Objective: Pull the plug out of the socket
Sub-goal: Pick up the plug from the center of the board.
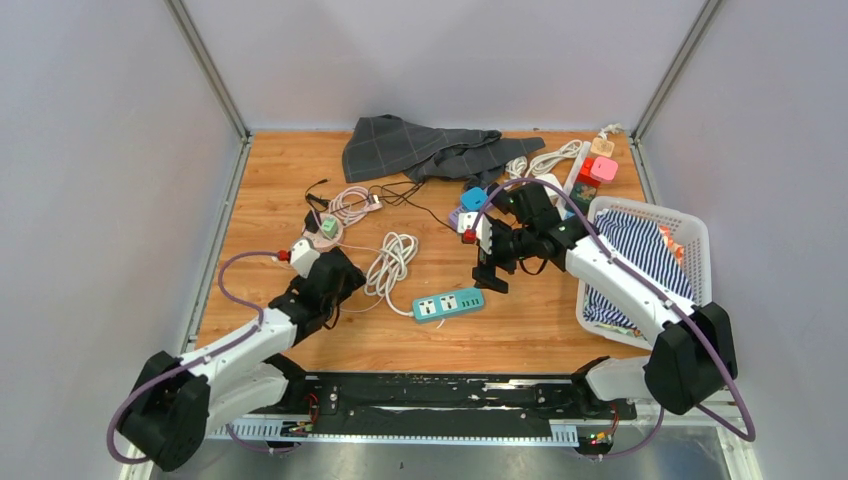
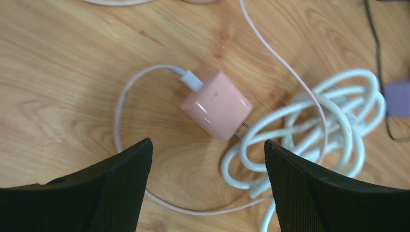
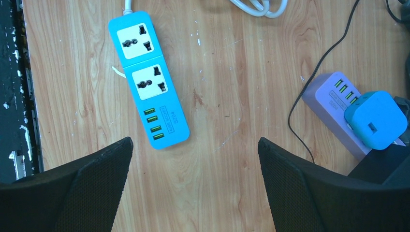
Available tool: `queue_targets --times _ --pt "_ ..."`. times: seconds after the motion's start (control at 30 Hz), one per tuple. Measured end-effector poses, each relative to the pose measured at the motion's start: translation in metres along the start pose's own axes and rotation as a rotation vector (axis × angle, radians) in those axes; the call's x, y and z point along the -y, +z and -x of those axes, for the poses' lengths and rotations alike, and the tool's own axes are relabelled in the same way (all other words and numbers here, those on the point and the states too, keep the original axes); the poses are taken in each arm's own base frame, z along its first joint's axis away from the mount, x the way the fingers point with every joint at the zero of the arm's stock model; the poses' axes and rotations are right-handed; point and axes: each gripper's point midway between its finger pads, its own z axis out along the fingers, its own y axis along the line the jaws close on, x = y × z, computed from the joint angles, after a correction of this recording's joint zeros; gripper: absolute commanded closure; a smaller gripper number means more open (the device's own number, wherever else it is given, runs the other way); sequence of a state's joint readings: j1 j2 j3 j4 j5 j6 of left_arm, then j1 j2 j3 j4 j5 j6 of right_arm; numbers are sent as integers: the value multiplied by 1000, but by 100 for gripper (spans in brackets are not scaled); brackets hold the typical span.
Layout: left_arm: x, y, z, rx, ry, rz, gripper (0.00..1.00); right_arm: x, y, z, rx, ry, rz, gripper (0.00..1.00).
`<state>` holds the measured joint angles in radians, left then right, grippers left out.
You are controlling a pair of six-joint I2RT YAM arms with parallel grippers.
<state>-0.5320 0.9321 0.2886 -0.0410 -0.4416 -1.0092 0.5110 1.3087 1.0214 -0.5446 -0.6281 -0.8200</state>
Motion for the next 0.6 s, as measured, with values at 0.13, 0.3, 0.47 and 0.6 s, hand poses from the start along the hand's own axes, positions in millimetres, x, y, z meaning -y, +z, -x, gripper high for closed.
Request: queue_targets --times 0.13,0.3,0.47,0.6 --pt "-3 8 11 -1 -3 168 13 0 2 -2 -5 0 6 0" --pt "7 28 10 -30 13 264 14 0 3 -4 -9 1 10 0" --pt "1 45 -1 -84 65 378 20 -1 4 -5 -10 -1 10 0" --pt "2 54 -1 -91 98 444 46 -1 4 -5 -11 -1 11 0"
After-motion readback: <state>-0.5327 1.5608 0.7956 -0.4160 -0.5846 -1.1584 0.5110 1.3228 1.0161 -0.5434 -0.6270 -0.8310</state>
